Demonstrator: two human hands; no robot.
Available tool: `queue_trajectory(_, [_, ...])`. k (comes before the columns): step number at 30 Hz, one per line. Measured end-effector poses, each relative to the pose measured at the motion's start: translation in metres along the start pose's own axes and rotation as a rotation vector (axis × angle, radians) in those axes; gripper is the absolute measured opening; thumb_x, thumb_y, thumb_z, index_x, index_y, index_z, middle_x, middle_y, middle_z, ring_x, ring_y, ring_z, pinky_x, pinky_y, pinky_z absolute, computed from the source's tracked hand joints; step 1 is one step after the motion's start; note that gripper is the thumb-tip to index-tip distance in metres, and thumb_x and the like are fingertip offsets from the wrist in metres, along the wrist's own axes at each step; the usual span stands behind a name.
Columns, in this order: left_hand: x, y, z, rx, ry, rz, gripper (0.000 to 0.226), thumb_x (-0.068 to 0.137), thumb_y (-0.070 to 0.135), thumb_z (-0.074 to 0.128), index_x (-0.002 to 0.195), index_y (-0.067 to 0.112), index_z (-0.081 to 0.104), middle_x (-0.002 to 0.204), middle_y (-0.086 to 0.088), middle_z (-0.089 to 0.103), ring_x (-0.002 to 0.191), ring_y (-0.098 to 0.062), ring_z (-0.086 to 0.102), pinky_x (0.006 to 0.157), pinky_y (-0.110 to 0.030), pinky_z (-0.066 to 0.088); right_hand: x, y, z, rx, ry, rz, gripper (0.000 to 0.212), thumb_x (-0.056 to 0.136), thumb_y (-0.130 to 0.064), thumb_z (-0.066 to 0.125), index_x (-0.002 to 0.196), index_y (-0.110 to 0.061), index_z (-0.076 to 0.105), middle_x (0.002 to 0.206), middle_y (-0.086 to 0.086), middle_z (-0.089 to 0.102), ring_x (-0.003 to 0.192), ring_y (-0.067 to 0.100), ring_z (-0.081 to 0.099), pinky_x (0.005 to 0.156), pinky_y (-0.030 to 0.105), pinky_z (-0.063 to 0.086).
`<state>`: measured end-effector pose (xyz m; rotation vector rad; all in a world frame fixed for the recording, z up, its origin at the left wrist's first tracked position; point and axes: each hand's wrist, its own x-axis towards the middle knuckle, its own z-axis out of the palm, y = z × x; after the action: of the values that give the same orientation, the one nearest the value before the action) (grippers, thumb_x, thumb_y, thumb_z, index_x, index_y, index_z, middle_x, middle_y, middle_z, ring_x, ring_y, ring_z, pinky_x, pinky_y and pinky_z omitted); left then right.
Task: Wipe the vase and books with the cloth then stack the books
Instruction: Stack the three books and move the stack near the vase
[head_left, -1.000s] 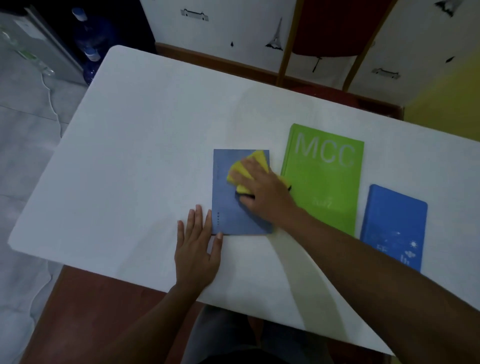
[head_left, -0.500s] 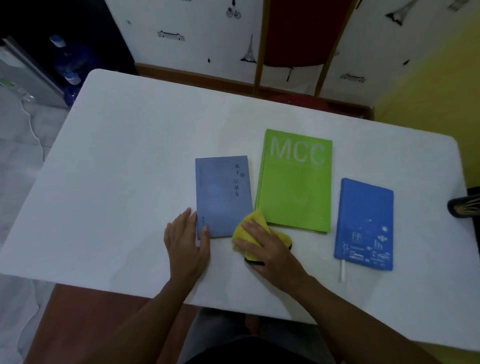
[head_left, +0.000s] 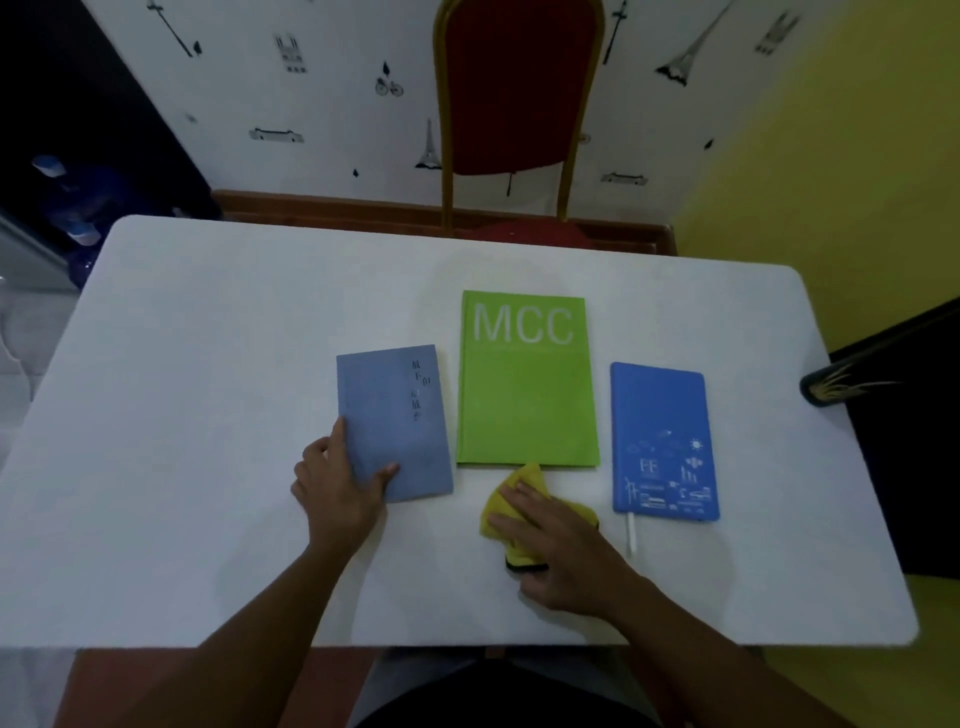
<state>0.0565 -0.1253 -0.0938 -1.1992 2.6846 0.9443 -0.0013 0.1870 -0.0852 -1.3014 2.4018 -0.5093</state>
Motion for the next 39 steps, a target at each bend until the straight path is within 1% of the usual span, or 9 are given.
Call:
queue_trajectory(6, [0.012,-0.007,-0.005,0.084,-0.021,0.158,0.090,0.083,0.039,0.081,0.156,0.019,0.031,0.153,-0.017,0.042,0.134,-0.042,0.041,0.110,-0.061,0.031,-0.005,0.015,0.011,0.144,-0.105,-0.083,0.076,0.084,-0.012,0.074,0.153,-0.023,0.044,0.170,0.004,0.027,0.159,0.024,0.018,0.121,0.060,0.031])
queue_trajectory(10, [-0.017,0.017,-0.004,0.158,0.046,0.735,0.060,0.091,0.043,0.062,0.146,0.022,0.051,0.148,-0.008,0.050,0.132,-0.031,0.047,0.105,-0.045,0.031,-0.022,0.017,0.007,0.027,-0.087,-0.258,0.081,0.080,-0.008,0.068,0.155,-0.016,0.039,0.171,0.010,0.022,0.160,0.027,0.014,0.128,0.052,0.012])
queue_trajectory(13, [-0.057,0.038,0.018,0.209,-0.141,1.202,0.054,0.093,0.055,0.062,0.134,0.021,0.064,0.140,-0.004,0.060,0.122,-0.025,0.057,0.107,-0.043,0.038,-0.037,0.027,0.008,-0.029,0.083,-0.241,0.058,0.089,-0.019,0.068,0.145,-0.014,0.054,0.154,0.019,0.048,0.145,0.034,0.042,0.122,0.047,0.033])
queue_trajectory(15, [-0.073,0.037,0.042,0.274,-0.257,1.293,0.056,0.092,0.058,0.064,0.132,0.018,0.066,0.138,-0.005,0.062,0.122,-0.025,0.060,0.109,-0.043,0.043,-0.041,0.035,0.006,-0.051,0.122,-0.221,0.049,0.091,-0.026,0.068,0.137,-0.013,0.061,0.136,0.020,0.061,0.126,0.034,0.055,0.106,0.044,0.049])
queue_trajectory(21, [-0.077,0.034,0.066,0.301,-0.220,1.240,0.029,0.094,0.021,0.060,0.117,0.009,0.073,0.112,-0.010,0.071,0.096,-0.028,0.069,0.114,-0.038,0.036,-0.029,0.044,-0.011,0.022,0.128,-0.257,0.033,0.097,-0.012,0.057,0.129,-0.014,0.065,0.123,0.015,0.068,0.108,0.030,0.065,0.083,0.037,0.058])
queue_trajectory(29, [-0.090,0.052,0.030,0.317,-0.351,1.161,0.028,0.086,0.043,0.064,0.089,0.016,0.069,0.087,-0.001,0.062,0.083,-0.023,0.058,0.106,-0.039,0.044,-0.046,0.057,-0.018,0.095,0.060,-0.293,0.047,0.086,0.002,0.060,0.131,-0.010,0.065,0.151,0.013,0.054,0.146,0.032,0.044,0.124,0.043,0.032])
queue_trajectory(33, [-0.094,0.102,0.052,0.229,-0.295,1.133,0.027,0.096,0.038,0.058,0.100,0.014,0.071,0.099,-0.005,0.067,0.087,-0.024,0.058,0.086,-0.037,0.049,-0.063,0.075,-0.028,0.184,0.412,0.203,0.054,0.091,-0.008,0.051,0.144,-0.015,0.057,0.159,0.006,0.046,0.151,0.023,0.037,0.122,0.048,0.036])
queue_trajectory(36, [-0.105,0.156,0.079,0.106,-0.330,0.990,0.032,0.099,0.027,0.054,0.125,0.014,0.067,0.124,-0.007,0.069,0.110,-0.023,0.062,0.100,-0.035,0.051,-0.068,0.100,-0.043,0.267,0.547,0.723,0.066,0.094,-0.008,0.059,0.156,-0.015,0.038,0.167,0.011,0.028,0.156,0.030,0.022,0.126,0.051,0.025])
queue_trajectory(39, [-0.119,0.208,0.101,-0.053,-0.512,0.696,0.048,0.105,0.020,0.049,0.152,0.011,0.042,0.153,-0.007,0.048,0.139,-0.017,0.044,0.112,-0.012,0.024,-0.069,0.122,-0.054,0.341,0.508,0.938,0.071,0.100,-0.015,0.059,0.161,-0.013,0.023,0.169,0.016,0.020,0.157,0.033,0.015,0.128,0.046,0.015])
